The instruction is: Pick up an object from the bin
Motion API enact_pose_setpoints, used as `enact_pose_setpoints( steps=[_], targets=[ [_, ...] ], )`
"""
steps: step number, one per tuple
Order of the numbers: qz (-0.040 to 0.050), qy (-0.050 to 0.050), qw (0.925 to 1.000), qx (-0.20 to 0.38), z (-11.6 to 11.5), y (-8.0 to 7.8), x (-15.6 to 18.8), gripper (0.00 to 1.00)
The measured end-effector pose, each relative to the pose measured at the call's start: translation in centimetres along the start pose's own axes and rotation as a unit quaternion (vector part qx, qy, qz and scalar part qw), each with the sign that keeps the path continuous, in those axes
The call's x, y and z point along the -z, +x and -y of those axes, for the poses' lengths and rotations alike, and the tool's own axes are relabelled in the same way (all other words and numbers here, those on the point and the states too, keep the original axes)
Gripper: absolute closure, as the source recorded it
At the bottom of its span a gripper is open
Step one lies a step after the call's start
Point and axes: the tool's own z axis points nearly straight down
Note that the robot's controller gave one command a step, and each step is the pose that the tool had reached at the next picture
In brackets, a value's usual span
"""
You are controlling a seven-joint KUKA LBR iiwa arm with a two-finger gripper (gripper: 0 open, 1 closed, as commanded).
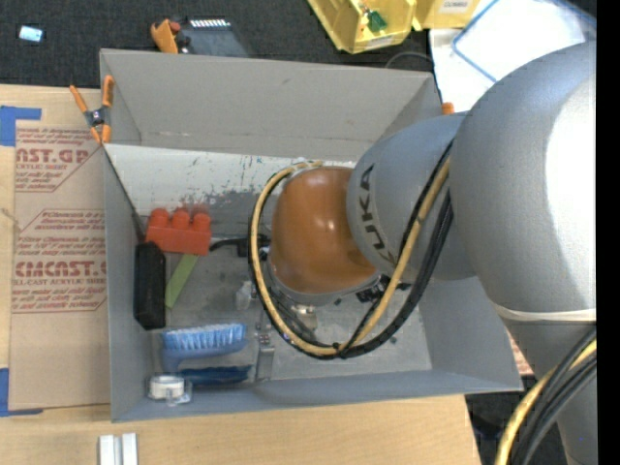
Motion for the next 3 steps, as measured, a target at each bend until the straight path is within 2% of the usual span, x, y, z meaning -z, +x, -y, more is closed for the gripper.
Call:
enact_pose_setpoints(
  steps=[1, 2, 3],
  targets=[
    [-0.0017, 0.0, 0.9999, -0.015, -0.9, -0.2, -0.8, 0.0],
    [-0.0008, 0.0, 0.9992, 0.04, 1.7, -1.9, 2.3, 0.0],
    [-0.0002, -0.001, 0.9999, -0.017, -4.0, -1.0, -1.9, 0.0]
  ],
)
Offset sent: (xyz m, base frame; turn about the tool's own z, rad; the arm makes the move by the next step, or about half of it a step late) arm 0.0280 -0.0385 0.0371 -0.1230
